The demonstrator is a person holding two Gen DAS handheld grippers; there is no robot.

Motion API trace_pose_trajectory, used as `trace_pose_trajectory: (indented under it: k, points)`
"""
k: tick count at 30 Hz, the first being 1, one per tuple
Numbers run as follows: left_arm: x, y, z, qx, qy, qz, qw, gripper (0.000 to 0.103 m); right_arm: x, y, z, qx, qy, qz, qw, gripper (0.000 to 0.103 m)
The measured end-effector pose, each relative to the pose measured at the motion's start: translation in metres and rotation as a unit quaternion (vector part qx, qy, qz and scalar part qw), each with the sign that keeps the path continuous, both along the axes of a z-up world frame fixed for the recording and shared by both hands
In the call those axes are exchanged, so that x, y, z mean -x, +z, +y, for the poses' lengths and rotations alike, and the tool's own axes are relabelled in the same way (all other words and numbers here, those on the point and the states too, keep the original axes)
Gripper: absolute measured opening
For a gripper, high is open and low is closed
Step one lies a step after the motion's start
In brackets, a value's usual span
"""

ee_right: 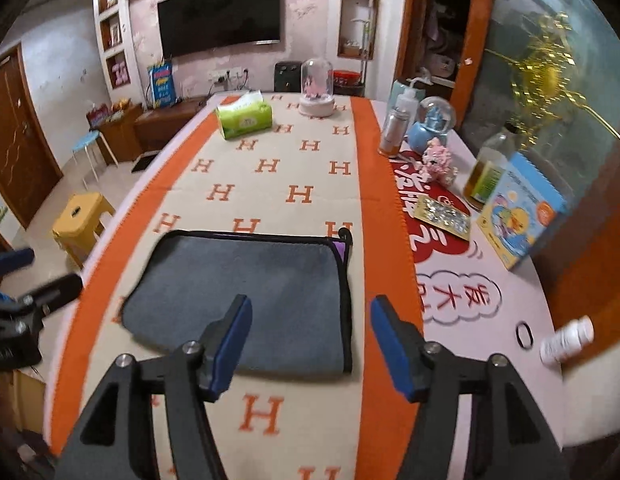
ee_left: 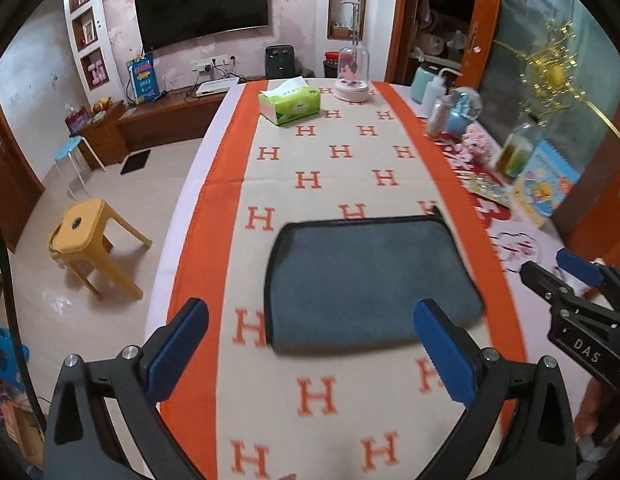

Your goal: Fold towel

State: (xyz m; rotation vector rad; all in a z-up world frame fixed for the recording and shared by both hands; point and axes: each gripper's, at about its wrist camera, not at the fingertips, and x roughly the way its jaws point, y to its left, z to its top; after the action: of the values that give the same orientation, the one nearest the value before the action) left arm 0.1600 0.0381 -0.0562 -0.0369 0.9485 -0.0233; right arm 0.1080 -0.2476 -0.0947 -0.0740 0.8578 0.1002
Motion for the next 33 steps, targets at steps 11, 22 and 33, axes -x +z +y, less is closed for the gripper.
trace_pose_trajectory:
  k: [11,22,33]
  points:
    - [0.089,0.043,-0.011,0.010,-0.003,-0.014,0.9998,0.102,0.083,0.039,0.000,-0.046,-0.005,0.004,0.999,0.069]
    - [0.131,0.078,-0.010,0.019,0.030,-0.033,0.9988,0.102,0.134,0.065,-0.001,-0.056,-0.006,0.004,0.998,0.070]
    - [0.155,0.086,-0.031,-0.004,0.027,-0.045,0.9986,0.102,0.165,0.081,-0.006,-0.035,-0.028,-0.045,0.998,0.070]
